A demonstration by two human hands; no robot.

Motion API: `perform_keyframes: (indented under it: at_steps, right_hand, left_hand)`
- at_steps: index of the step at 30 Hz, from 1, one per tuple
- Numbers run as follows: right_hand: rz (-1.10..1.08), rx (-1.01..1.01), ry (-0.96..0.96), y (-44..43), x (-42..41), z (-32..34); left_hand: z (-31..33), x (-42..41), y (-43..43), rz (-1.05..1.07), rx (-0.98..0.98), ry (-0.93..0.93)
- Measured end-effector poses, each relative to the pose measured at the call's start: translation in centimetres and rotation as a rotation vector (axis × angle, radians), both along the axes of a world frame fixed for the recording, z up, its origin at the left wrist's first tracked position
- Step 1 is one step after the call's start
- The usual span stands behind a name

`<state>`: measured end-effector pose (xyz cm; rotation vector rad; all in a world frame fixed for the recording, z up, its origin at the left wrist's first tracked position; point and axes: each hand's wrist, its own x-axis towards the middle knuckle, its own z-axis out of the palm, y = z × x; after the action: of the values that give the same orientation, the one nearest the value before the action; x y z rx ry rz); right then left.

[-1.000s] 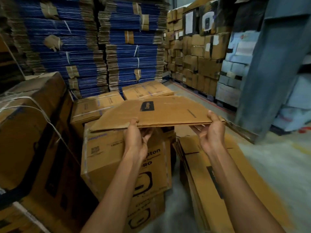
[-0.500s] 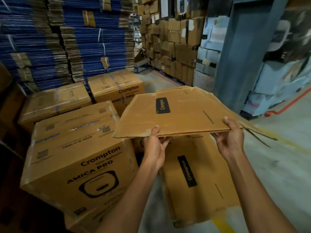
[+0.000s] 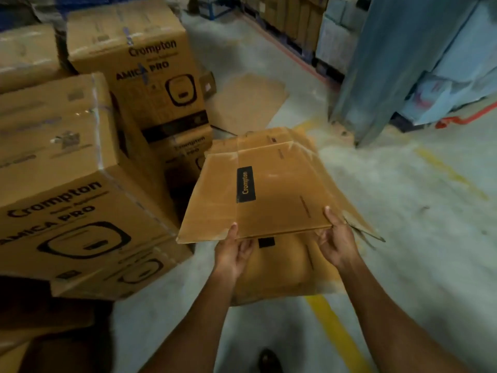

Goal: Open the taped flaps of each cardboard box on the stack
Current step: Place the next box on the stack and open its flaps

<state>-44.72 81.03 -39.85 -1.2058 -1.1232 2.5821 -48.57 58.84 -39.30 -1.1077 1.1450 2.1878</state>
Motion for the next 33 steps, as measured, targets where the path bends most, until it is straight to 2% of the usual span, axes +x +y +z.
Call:
perform_keyframes:
  at_steps: [4,8,11,14,21,27,31,33]
  right_hand:
    - [-0.002,-0.065,-0.253,0.6,2.9,-7.8]
    - [-0.087,-0.125,-0.415,1.2,4.4,-13.6]
    - [-0.11,-0.174,-0.435,1.5,4.4,-16.3]
    - [-0.096,-0.176,-0.416,1.6,4.2,-17.8]
    - [-0.102,-0.168,-0.437,0.9,5.6,-18.6]
    - [-0.092,-0.191,-0.345,-3.3,3.3,-15.9]
    - [0.144,-0.068,-0.274,-9.5,0.1,-12.6]
    - [0.32,0.015,-0.231,-14.1,-1.1,-10.9]
  left_hand:
    - [-5.9,1.9,-0.2,-0.008,-0.07,-0.175]
    - [-10.4,3.0,0.1,-0.012,-0.113,-0.28]
    - [-14.3,3.7,0.4,-0.04,-0.126,-0.3]
    - [-16.9,3.8,0.4,-0.015,-0.034,-0.304]
    - [-17.4,4.6,-1.1,-0.043,0.039,-0.392]
    - [-13.6,3.6,-3.0,-0.152,-0.175,-0.21]
    - [-10.7,2.7,-7.0,-0.175,-0.261,-0.1]
    - [-9.4,2.9,-10.9,-0.096,-0.257,-0.065]
